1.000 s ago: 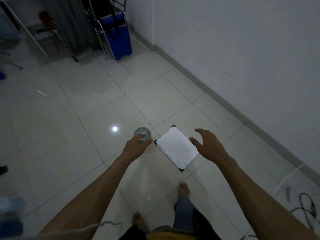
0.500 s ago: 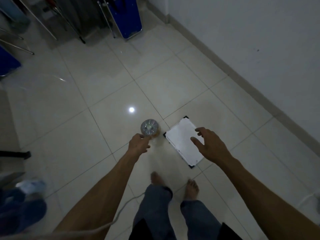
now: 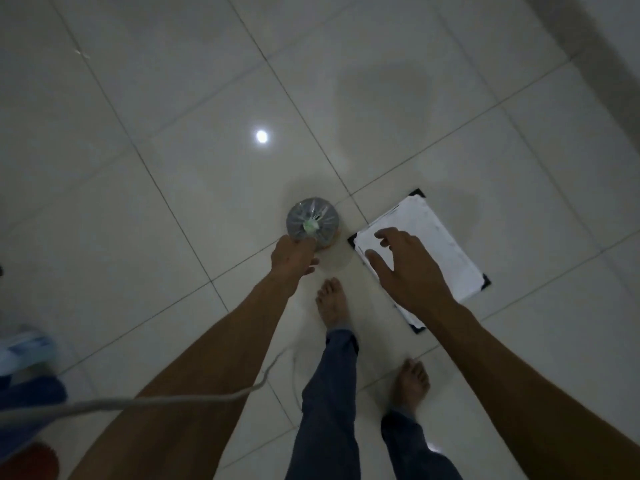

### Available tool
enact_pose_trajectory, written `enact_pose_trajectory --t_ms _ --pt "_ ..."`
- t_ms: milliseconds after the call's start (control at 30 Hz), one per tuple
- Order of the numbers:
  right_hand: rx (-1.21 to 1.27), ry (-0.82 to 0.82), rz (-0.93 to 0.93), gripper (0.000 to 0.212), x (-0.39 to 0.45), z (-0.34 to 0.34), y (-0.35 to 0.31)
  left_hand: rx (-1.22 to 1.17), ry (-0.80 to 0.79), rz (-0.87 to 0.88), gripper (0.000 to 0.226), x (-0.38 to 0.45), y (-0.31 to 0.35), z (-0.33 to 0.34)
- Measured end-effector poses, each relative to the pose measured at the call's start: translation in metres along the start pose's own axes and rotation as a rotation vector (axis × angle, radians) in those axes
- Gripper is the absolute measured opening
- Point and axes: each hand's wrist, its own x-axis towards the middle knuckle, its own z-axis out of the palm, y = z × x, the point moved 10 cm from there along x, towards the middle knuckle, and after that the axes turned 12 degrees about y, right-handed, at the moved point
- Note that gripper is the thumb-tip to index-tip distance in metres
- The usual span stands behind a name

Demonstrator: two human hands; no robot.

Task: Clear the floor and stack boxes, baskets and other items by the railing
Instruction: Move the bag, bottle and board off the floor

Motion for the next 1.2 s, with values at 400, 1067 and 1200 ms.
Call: enact_pose_trajectory --t_ms 400,1067,1200 --pt "-0.011 -0.083 0.095 0.032 0.081 0.081 0.024 -0.352 -0.16 -0.486 0.017 0.102 -0.019 0.064" --pt "0.055 -0.059 -0.081 0.03 0.038 0.011 -0.075 0.31 -0.166 0.257 0.009 -0.025 0.082 -0.057" --pt "0.04 -0.181 -0.112 0.033 -0.001 0.003 -0.107 0.348 -0.142 0.433 0.02 -0.118 0.112 -0.104"
